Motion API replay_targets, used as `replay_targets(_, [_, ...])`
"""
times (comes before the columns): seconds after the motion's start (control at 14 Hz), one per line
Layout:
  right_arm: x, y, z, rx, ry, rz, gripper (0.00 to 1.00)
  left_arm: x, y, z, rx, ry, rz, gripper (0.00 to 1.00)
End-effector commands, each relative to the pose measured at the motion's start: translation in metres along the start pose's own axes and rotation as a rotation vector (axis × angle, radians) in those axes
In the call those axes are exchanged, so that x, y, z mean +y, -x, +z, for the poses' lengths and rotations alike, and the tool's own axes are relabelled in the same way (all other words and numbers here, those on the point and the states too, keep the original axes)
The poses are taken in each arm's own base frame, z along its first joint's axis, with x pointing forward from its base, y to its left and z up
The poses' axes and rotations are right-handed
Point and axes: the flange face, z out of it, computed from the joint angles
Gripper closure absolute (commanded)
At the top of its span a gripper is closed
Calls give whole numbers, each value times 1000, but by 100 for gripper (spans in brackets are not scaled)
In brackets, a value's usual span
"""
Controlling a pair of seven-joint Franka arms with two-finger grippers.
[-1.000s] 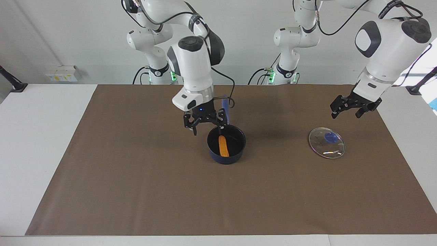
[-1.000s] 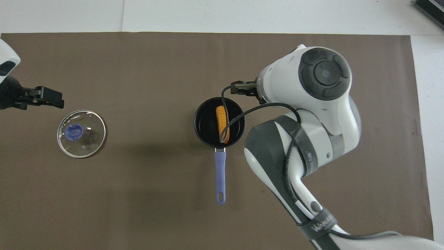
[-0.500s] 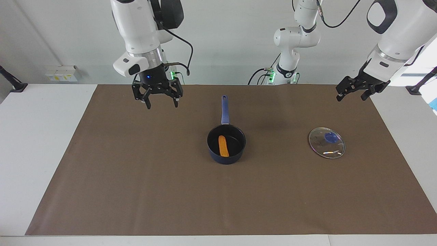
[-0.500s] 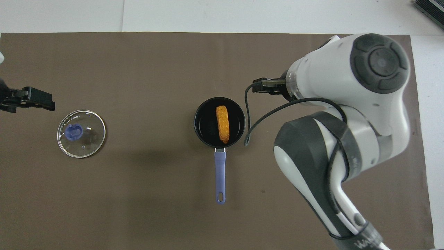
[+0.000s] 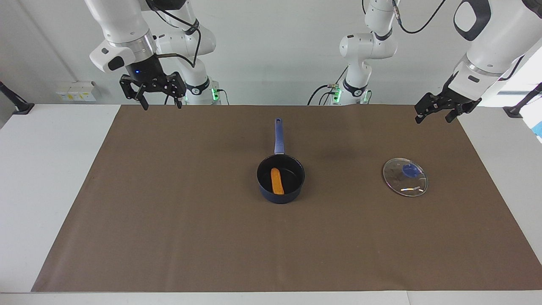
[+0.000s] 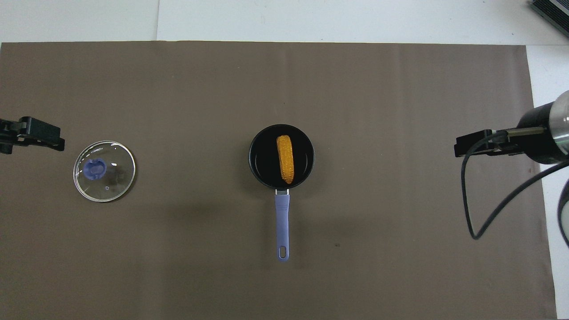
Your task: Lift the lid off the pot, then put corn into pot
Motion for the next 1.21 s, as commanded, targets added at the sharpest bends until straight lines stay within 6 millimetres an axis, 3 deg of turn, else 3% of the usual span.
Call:
replay_targets(0.0, [25,19,11,-19,5,7,0,-9,10,-2,-7,9,-25,0])
replay_targets(0.21, [43,18,10,-13,6,44,0,-9,10,-2,-7,9,-25,0])
replay_targets(0.57, [42,16,7,-18,-3,41,0,-10,10,-2,-7,9,-27,0])
replay_targets(0.86, [50,19,-27,36,9,9,0,-9,10,-2,-7,9,-25,0])
replay_targets(0.93, [62,22,-25,31,5,-2,0,-9,10,-2,-7,9,-25,0])
replay_targets(1.14, [65,26,-19,28,2,-8,0,-10,10,-2,-7,9,-27,0])
